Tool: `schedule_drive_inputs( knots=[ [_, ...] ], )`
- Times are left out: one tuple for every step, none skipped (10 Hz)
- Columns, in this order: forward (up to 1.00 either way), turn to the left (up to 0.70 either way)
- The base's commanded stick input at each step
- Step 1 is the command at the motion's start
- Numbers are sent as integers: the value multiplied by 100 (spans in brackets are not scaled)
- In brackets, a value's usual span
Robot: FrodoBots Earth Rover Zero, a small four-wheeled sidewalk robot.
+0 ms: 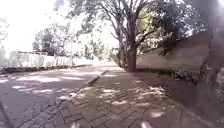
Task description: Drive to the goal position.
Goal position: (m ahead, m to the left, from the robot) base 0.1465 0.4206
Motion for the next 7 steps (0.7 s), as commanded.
schedule_drive_inputs(
  knots=[
    [10, 0],
    [17, 0],
    [24, 0],
    [32, 0],
    [39, 0],
    [46, 0],
    [54, 0]
  ],
)
